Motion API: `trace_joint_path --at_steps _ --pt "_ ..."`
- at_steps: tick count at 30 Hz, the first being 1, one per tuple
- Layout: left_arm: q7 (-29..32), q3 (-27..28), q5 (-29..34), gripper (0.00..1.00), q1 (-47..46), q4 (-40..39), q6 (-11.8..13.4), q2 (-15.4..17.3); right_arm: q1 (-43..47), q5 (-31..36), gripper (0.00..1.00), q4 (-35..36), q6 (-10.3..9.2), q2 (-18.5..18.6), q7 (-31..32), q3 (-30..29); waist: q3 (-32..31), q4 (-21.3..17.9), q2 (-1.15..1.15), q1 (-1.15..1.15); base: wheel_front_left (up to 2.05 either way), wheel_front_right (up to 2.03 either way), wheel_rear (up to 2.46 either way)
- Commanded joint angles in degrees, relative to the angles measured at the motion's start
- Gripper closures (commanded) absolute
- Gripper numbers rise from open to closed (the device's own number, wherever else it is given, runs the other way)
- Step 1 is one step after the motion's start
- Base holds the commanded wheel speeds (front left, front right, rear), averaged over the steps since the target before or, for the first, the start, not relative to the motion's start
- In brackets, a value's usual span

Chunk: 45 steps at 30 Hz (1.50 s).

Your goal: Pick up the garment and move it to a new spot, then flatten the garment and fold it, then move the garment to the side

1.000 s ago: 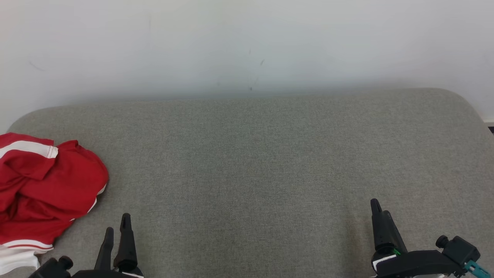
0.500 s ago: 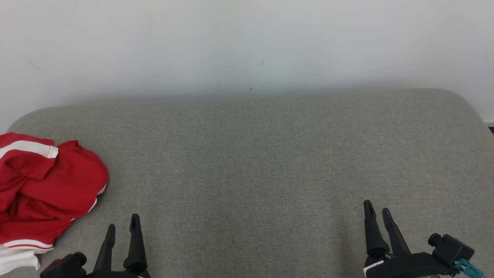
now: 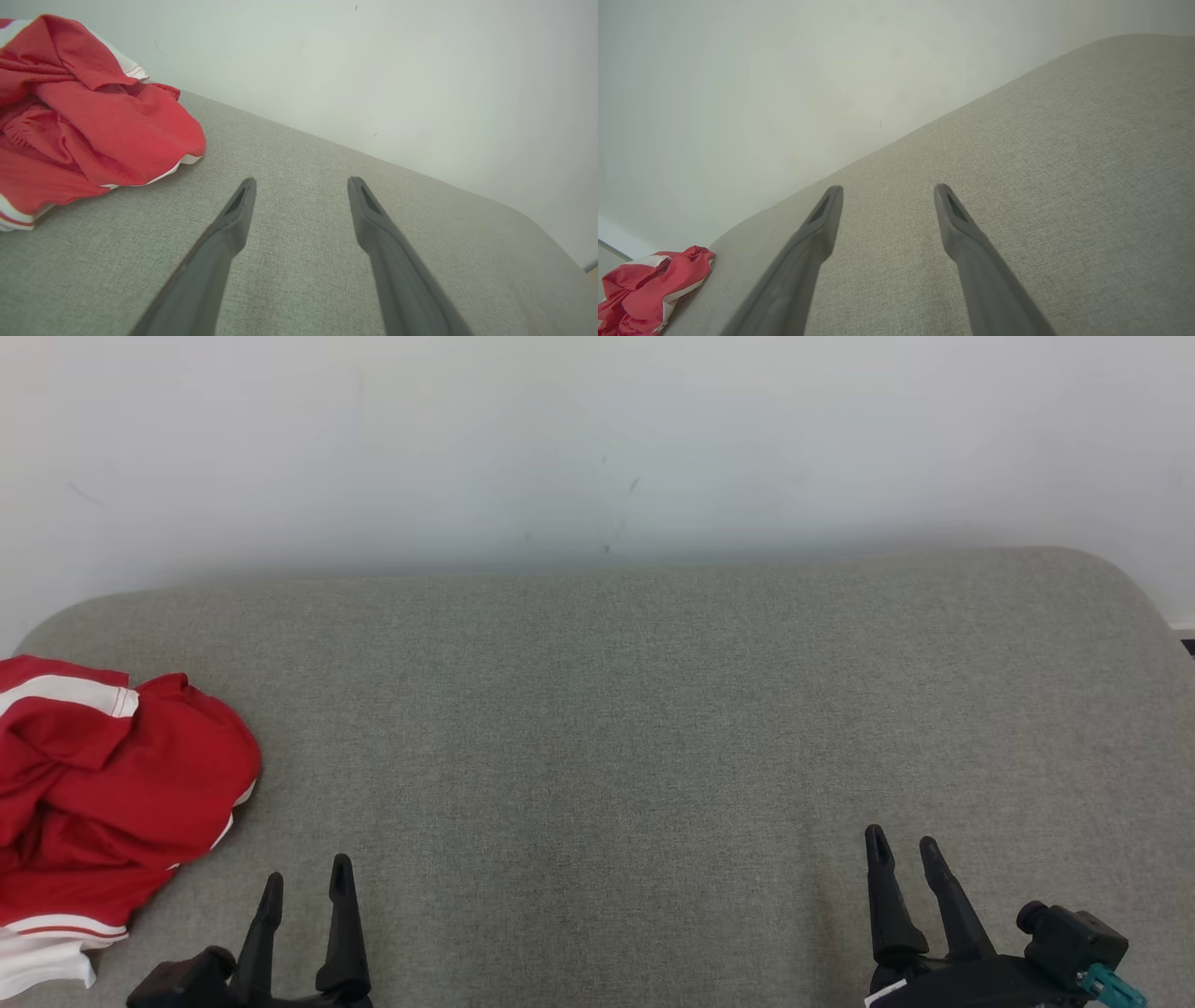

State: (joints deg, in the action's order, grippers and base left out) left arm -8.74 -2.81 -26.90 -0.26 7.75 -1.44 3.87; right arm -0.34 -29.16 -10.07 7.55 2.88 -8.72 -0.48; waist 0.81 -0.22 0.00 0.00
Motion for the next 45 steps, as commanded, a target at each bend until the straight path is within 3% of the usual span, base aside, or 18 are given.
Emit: trace_joint_path --at_steps 1,22,45 --pt "-0.59 -0.16 1.86 0.00 0.01 -0.74 0.24 0.34 0.00 1.61 0.00 0.63 -0.07 0.01 -0.64 0.22 0.02 0.01 0.00 0.00 0.00 0.00 0.00" --pt "-3.28 -0.36 11.62 0.00 1.07 -1.48 1.03 0.20 1.00 11.59 0.00 0.60 -0.09 0.00 -3.26 -0.55 0.19 0.27 0.00 0.00 0.00 0.00 0.00" --pt "-5.90 1.98 19.15 0.00 2.19 0.95 -2.50 -0.56 2.52 19.17 0.00 0.62 -0.11 -0.03 -5.88 -2.15 -0.32 0.38 0.00 0.00 0.00 0.00 0.00"
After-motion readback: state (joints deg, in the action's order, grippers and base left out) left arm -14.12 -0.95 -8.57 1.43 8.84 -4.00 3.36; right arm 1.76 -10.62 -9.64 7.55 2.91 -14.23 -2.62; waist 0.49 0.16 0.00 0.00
